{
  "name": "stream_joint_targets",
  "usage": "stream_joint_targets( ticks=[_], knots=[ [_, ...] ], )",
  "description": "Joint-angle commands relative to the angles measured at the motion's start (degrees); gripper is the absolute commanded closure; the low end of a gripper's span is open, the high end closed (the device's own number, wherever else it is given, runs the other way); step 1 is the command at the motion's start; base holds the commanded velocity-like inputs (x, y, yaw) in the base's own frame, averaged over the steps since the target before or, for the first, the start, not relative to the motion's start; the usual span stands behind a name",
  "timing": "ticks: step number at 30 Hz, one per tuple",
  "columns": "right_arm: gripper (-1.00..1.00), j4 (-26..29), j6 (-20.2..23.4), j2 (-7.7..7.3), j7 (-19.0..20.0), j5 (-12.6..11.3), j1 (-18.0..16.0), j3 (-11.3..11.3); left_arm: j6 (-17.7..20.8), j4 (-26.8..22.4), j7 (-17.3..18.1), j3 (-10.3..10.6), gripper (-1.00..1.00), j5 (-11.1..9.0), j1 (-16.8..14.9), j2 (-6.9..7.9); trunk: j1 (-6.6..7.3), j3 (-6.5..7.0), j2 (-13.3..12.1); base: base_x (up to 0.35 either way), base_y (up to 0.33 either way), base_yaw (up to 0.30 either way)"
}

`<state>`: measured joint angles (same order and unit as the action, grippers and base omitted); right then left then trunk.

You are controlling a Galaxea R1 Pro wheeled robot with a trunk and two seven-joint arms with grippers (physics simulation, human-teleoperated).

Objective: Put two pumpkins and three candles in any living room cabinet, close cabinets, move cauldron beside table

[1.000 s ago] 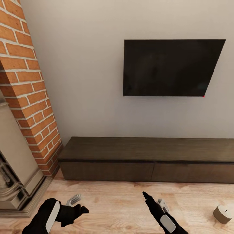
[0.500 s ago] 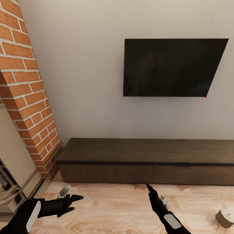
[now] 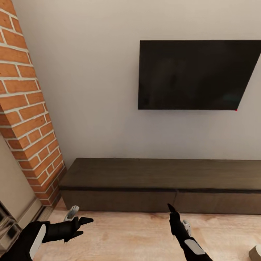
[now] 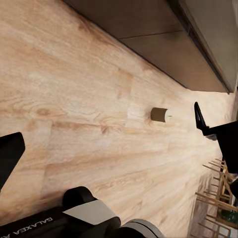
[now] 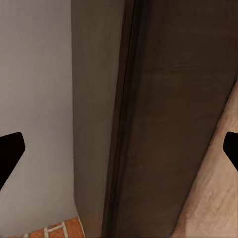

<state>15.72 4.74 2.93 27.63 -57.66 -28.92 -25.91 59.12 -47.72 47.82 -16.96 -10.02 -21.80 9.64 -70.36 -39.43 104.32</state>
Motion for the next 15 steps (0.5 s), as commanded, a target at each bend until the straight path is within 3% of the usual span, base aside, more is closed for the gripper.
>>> stream_joint_targets(
  ticks=[1, 7, 11, 15],
  knots=[
    [-1.0, 0.1, -0.2, 0.04, 0.0, 0.0, 0.0, 0.0, 0.0, 0.0, 0.0, 0.0, -1.0, 0.0, 0.0, 0.01, 0.0, 0.0, 0.0, 0.29, 0.0, 0.0],
    [-1.0, 0.2, -1.5, 0.13, -0.2, -0.6, 0.0, -0.1, 0.0, 0.0, 0.1, 0.0, -1.0, 0.0, 0.0, 0.0, 0.0, 0.0, 0.0, 0.303, 0.0, 0.0],
    [-1.0, -0.1, -1.4, 0.22, 0.8, -1.1, 0.0, -0.5, 0.0, 0.0, 0.3, 0.0, -1.0, -0.1, 0.0, -0.05, 0.0, 0.0, 0.0, 0.111, 0.0, 0.0],
    [-1.0, -0.3, -1.3, 0.37, 9.6, -1.3, 0.0, -0.6, 0.0, 0.0, 0.4, 0.0, -1.0, -0.2, 0.0, -0.09, -0.22, -0.18, 0.4, 0.023, 0.0, 0.0]
  ],
)
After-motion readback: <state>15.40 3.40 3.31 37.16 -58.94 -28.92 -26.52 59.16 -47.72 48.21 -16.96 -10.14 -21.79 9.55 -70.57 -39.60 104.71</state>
